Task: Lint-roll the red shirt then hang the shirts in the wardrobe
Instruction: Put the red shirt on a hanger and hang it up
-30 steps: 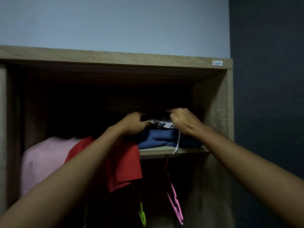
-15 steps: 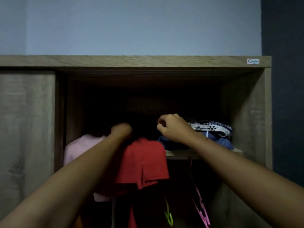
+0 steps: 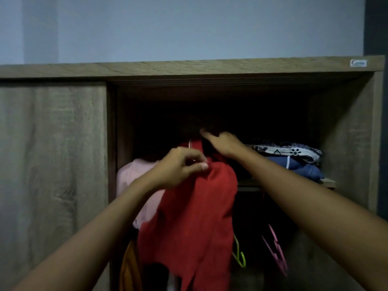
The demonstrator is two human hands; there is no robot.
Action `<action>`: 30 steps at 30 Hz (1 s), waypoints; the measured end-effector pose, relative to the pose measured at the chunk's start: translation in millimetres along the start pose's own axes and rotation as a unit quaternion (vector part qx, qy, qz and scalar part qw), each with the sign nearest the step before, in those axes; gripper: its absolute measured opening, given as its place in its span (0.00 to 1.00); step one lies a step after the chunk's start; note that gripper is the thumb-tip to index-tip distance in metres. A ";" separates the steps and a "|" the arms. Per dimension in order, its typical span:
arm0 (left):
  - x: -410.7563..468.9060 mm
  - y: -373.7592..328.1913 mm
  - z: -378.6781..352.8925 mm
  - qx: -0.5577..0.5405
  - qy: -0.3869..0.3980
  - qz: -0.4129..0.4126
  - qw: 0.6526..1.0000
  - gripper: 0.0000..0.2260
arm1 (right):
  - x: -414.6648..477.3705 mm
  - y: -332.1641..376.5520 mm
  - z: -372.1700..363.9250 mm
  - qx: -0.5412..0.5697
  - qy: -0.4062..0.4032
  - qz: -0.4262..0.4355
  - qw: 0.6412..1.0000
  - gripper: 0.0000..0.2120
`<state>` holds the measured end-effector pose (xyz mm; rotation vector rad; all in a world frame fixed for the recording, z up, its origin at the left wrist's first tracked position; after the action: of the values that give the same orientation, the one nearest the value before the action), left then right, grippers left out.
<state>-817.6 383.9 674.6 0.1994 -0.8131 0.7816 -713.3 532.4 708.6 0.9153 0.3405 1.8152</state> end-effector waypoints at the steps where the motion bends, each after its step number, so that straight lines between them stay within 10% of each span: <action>1: -10.7 0.0 -6.8 -0.010 0.016 0.003 1.000 0.03 | -4.1 1.7 -15.6 -0.035 0.042 -0.009 0.998 0.39; 5: -36.1 7.5 -9.5 -0.011 0.021 0.026 0.999 0.03 | -15.5 8.7 -57.2 -0.151 0.096 0.014 0.984 0.25; 17: -52.0 53.8 61.4 0.047 -0.188 0.149 0.970 0.03 | -64.6 27.2 35.3 0.111 -0.114 0.126 0.979 0.06; 22: -43.3 10.6 80.0 0.001 -0.268 0.038 0.963 0.07 | -121.3 29.7 54.4 0.131 -0.036 0.205 0.969 0.08; 30: -40.0 -27.5 57.2 -0.227 -0.191 0.005 0.955 0.16 | -180.6 18.8 53.4 0.123 0.073 0.218 0.965 0.10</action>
<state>-848.7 317.1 688.6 -0.0707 -1.3384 0.5509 -654.7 355.1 678.2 1.0927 0.4957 2.2893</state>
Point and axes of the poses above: each hand's wrist, its own x-axis towards the middle knuckle, its own z-axis out of the back of the hand, y = z × x, the point moved 8 cm from there along x, towards the middle knuckle, and after that the axes turned 9 degrees about -z, right-handed, at the moved point
